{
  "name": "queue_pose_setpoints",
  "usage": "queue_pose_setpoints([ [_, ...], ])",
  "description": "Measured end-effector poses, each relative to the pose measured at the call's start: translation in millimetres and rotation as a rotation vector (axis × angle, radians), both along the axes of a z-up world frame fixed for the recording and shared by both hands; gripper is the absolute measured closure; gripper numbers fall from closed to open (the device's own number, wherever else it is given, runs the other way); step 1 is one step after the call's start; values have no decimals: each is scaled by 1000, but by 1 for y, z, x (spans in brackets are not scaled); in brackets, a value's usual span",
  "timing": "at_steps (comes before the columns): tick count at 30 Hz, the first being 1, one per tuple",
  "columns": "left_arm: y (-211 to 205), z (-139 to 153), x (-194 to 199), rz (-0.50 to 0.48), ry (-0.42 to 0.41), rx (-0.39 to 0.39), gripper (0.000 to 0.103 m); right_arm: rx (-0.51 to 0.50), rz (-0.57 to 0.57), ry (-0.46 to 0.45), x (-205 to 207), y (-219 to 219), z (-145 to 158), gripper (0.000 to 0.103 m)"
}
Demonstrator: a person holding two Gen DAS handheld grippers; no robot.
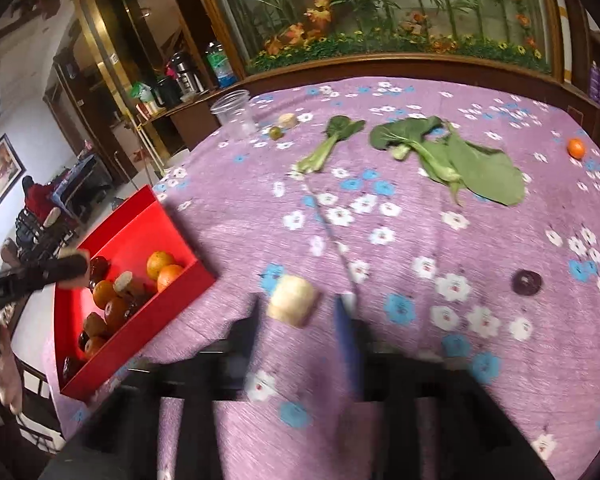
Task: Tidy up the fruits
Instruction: 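Carry both yam pieces into the red tray and open both tools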
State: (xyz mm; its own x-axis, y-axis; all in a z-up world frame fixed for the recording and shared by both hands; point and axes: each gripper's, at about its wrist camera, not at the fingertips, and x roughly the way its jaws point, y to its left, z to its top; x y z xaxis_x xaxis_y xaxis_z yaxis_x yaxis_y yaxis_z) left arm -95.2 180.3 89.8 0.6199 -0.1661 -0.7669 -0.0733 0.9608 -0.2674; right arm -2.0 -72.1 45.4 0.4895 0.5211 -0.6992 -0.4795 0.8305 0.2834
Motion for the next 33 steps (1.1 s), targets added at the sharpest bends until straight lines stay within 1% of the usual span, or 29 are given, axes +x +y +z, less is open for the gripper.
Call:
queue_pose_setpoints([
  [1,5,-4,-5,23,-1,-12,69,-28,-2,6,4,10,-4,35],
  [3,11,-9,-13,64,-5,14,69,-77,-14,24,13,23,-13,36],
  [5,17,-12,-20,83,-5,15,69,-139,-35,42,21,32,-24,56],
  [6,21,-14,-24,94,-6,10,69,-151,-39,52,23,32,-27,74],
  [8,29,-16,-31,119,-10,7,69,-139,-44,51,21,28,-26,74],
  [10,40,-17,-38,149,-16,-17,69,-141,-49,38,15,24,-22,74],
  [13,51,-16,-45,181,-31,-36,69,-104,-44,21,3,23,-5,74],
  [15,55,-15,-47,197,-39,-26,69,-62,2,6,-6,32,11,74],
  [17,57,-14,-48,213,-44,-8,69,-23,59,-3,-14,47,24,74],
  [19,59,-16,-50,235,-45,24,69,4,129,-3,-22,71,34,74],
  [22,66,-21,-52,268,-36,51,69,35,202,39,-25,105,34,74],
  [28,88,-29,-58,328,-40,64,69,28,258,102,-22,161,24,74],
  [29,90,-29,-60,331,-44,63,67,24,264,115,-17,170,22,74],
  [31,94,-27,-63,330,-60,51,56,9,282,136,-10,190,18,73],
  [32,95,-25,-65,332,-73,50,48,0,287,139,-7,199,16,73],
  [33,95,-23,-66,335,-81,55,42,-8,292,139,-9,206,14,73],
])
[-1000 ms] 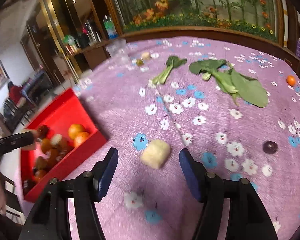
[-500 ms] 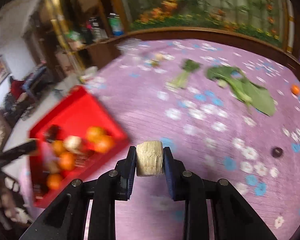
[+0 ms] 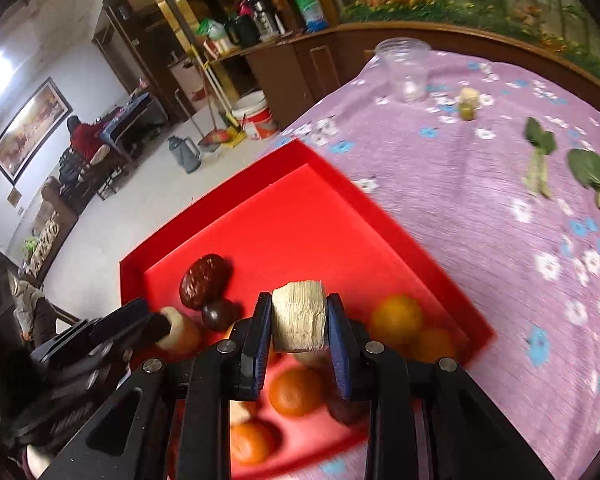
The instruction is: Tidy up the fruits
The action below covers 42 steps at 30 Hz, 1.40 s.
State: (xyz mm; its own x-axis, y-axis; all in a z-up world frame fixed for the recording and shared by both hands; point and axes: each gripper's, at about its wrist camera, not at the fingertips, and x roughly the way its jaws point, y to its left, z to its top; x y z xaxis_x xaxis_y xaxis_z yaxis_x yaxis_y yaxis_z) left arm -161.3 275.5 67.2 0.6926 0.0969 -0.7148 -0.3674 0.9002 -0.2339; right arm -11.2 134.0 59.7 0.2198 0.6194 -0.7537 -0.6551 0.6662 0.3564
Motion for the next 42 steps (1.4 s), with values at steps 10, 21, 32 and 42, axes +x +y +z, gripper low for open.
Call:
queue_pose_setpoints([
  [10,11,6,-7,23,-28,29,32,0,2,-32,-5,12,2,60],
  [21,-23,18,-6,48,-35,155,21,52,-168,-182,-43,-64,32,43],
  [32,-84,46,-14,95,-65,308,7,23,-279,-264,-80,-118,26,29],
  [42,-123,48,-18,94,-37,371,7,30,-287,-309,-110,-141,21,25],
])
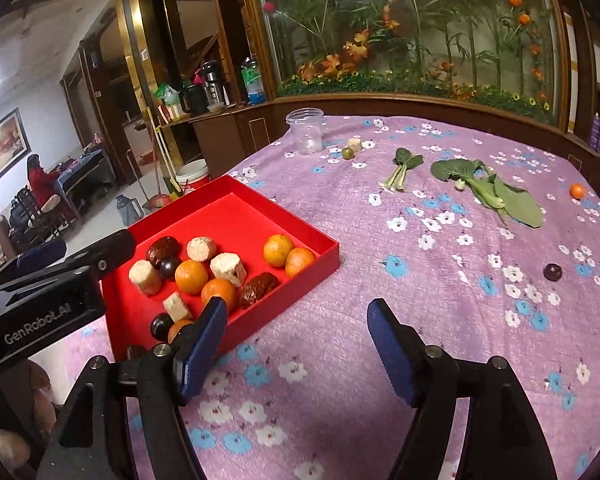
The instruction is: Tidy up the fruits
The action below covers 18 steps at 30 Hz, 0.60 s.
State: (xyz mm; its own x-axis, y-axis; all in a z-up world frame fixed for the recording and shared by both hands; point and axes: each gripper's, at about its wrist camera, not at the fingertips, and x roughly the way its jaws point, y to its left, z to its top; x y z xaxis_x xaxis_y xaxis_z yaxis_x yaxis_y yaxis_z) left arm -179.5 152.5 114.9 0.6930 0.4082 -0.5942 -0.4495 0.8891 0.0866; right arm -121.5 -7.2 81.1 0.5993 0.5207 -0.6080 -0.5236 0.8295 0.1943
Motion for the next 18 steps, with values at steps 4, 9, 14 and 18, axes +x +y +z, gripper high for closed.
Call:
queue_pose_setpoints([
  [4,-14,-1,-1,-21,6,16,7,-4,-19,-34,-6,-9,3,20],
  [9,-24,-5,1,-41,21,30,7,-2,-31,-36,-9,-16,1,19],
  [14,-24,-6,0,-36,22,29,7,-13,-22,-31,-9,-12,-3,19],
  [18,-20,-10,-1,-29,27,16,7,-31,-15,-40,-11,-8,-4,18],
])
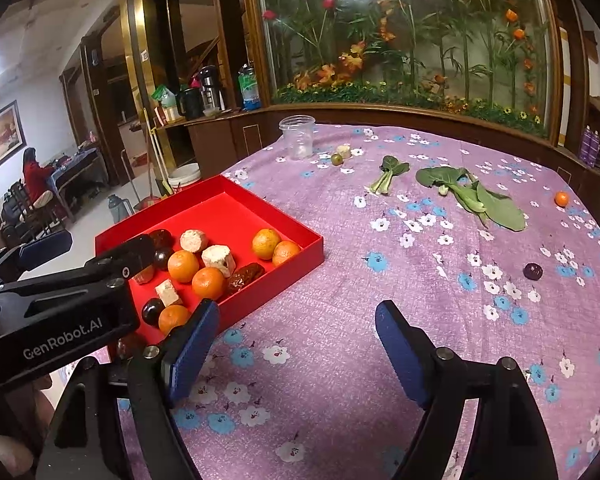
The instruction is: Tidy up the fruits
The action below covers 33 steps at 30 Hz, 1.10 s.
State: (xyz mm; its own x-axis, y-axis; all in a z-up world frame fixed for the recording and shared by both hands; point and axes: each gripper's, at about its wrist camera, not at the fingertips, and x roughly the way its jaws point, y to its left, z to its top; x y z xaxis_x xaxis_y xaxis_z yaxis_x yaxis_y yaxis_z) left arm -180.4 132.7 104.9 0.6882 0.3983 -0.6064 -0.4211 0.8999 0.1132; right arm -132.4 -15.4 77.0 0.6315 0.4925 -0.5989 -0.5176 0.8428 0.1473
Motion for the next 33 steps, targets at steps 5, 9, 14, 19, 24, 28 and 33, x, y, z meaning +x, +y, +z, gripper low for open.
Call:
queue_pose_setpoints([
  [5,5,-4,0,-2,9,-11,7,-17,8,1,-2,6,-3,17],
  [9,5,-4,0,-1,8,-10,7,-27,10,-3,-4,10,-4,17],
  [14,8,-9,-1,16,15,0,7,-34,12,-13,-7,12,-4,16],
  [19,5,-1,-10,78,-41,70,7,-36,13,-29,-10,12,0,16],
  [24,5,23,-35,125,-160,98,0,-31,8,-69,-18,11,7,14],
  [28,23,20,-48,136,-196,-13,0,-31,18,-85,-25,12,9,13],
  [33,28,19,-50,174,-187,-11,0,-41,35,-89,-32,16,7,12],
])
